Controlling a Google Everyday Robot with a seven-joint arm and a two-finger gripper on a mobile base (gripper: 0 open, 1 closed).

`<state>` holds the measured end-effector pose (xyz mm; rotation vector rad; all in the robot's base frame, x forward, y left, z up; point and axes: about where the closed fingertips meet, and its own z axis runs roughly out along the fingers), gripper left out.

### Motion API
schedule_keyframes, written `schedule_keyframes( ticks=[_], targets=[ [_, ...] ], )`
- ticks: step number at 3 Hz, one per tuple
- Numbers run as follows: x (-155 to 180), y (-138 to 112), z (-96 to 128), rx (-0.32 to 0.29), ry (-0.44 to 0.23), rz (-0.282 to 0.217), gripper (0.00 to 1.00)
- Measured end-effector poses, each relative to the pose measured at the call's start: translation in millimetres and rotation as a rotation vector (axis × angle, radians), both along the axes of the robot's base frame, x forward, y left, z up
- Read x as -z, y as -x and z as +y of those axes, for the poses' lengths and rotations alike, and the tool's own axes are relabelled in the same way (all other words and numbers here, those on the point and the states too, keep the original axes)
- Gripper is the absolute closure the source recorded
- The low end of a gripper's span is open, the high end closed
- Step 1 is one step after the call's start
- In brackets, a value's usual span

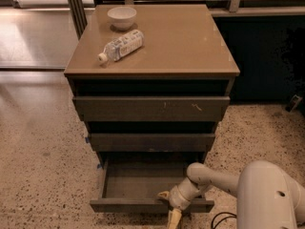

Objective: Open bottom drawer

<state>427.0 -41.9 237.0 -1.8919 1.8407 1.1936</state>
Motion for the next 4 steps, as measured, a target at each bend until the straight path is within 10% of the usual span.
schedule_keyframes(
  ticks=[4],
  targets=[
    [18.7, 37.9, -13.8, 0.025, 0.019, 0.16, 0.0]
  ],
)
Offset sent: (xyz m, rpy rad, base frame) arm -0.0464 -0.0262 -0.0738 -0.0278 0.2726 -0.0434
